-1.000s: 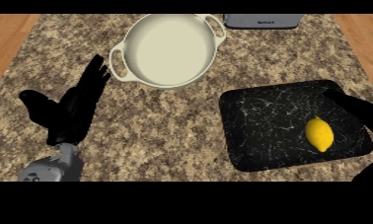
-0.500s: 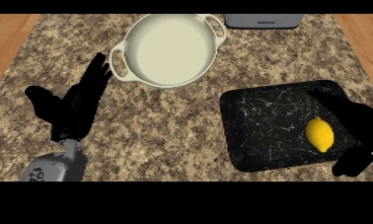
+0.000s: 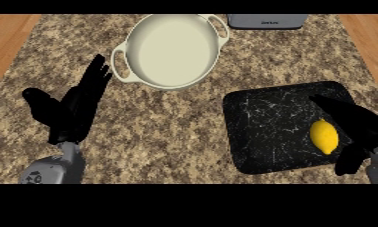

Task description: Pick the lemon from the tray and place it in the pot

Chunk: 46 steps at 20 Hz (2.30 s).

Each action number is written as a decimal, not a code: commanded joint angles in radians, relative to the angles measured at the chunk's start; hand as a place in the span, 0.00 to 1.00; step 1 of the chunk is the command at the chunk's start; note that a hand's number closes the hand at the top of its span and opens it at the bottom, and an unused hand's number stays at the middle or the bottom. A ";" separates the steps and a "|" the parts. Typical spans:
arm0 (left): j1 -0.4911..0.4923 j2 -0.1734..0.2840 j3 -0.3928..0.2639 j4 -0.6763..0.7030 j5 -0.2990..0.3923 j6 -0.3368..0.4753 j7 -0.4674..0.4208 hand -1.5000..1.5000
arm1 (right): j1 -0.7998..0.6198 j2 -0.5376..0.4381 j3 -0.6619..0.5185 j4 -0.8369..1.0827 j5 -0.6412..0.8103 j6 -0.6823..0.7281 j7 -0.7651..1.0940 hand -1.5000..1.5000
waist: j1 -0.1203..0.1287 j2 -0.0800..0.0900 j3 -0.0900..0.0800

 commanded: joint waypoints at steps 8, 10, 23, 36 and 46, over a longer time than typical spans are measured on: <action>0.003 -0.024 0.002 0.010 -0.023 -0.010 0.003 0.50 | -0.093 0.019 -0.049 0.150 0.095 0.037 -0.091 0.00 | 0.000 0.000 0.000; -0.039 -0.026 0.021 0.042 -0.011 -0.006 -0.010 0.50 | -0.019 0.088 -0.003 0.114 0.073 -0.054 -0.146 1.00 | -0.002 0.000 0.000; 0.010 -0.051 -0.003 -0.038 -0.049 0.002 0.025 0.50 | -0.069 0.088 -0.082 0.184 0.146 -0.114 -0.300 1.00 | 0.000 0.000 0.000; -0.030 -0.033 0.027 0.019 -0.021 -0.031 -0.006 0.50 | -0.416 0.541 0.074 0.183 0.390 -0.401 0.330 1.00 | 0.001 0.000 0.000; 0.035 -0.022 0.021 -0.023 -0.024 -0.045 -0.002 0.50 | -0.578 0.515 0.049 -0.169 0.307 -0.234 0.321 1.00 | -0.001 -0.006 0.000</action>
